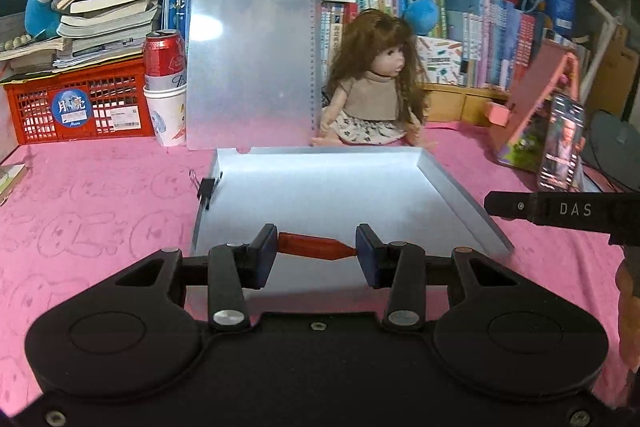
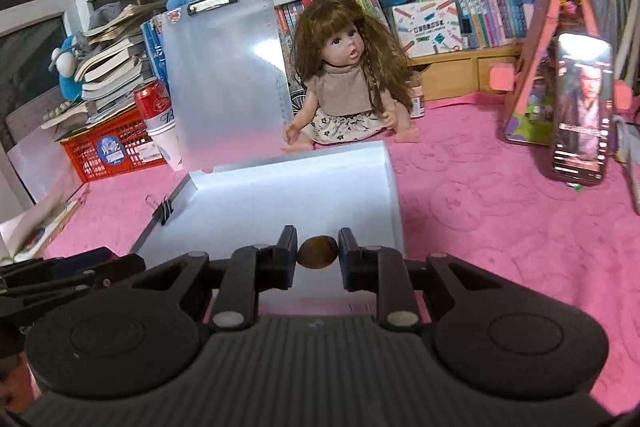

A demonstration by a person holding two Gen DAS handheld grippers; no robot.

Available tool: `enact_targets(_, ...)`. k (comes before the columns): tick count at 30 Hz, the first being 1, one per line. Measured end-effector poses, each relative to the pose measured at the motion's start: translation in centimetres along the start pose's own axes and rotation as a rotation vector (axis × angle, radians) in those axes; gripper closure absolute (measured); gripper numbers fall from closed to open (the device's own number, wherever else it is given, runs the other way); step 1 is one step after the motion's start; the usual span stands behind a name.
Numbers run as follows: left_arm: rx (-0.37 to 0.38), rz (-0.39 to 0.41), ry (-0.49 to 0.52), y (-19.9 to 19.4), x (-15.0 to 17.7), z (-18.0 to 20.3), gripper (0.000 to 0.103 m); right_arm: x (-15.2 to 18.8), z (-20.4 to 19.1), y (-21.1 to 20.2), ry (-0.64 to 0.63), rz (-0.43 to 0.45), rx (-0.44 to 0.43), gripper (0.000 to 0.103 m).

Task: Organize rigid objects
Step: 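Carry the orange stick and brown nut with both tools into the white box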

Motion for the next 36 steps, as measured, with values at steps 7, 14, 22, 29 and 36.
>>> enact_targets(7, -0.032, -0.081, -0.038, 6.1, -2.0, -0.9, 0.062, -1.9, -0.1, 4.8, 0.011, -0.05, 0.001, 0.077)
enact_targets(14, -0.035, -0.203, -0.092, 12.1, -2.2, -1.9, 0.062, -3.1, 0.2, 9.7, 0.056, -0.134, 0.0, 0.077)
enact_targets(22, -0.067, -0.266, -0.101, 17.2, -1.6, -2.3, 0.062, -3.0, -0.1, 14.1, 0.052, -0.179, 0.021, 0.077)
enact_targets(29, -0.1, -0.293, -0.067, 20.2, -1.1, -2.7, 0.062, -1.9, -0.1, 17.0, 0.032, -0.246, 0.048, 0.077)
enact_targets(36, -0.106, -0.296, -0.071, 22.1, -0.9, -2.6, 0.062, -1.3, -0.3, 18.3, -0.007, -0.272, 0.055, 0.077)
Point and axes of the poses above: each gripper's, at about its wrist camera, not at the fingertips, and y roughly the way its jaws point, z to its right, x to its underside, the point moved 1 cm from there along y, roughly the way its jaws point, and after that the axes turned 15 degrees about z, right-handed, at the moved point
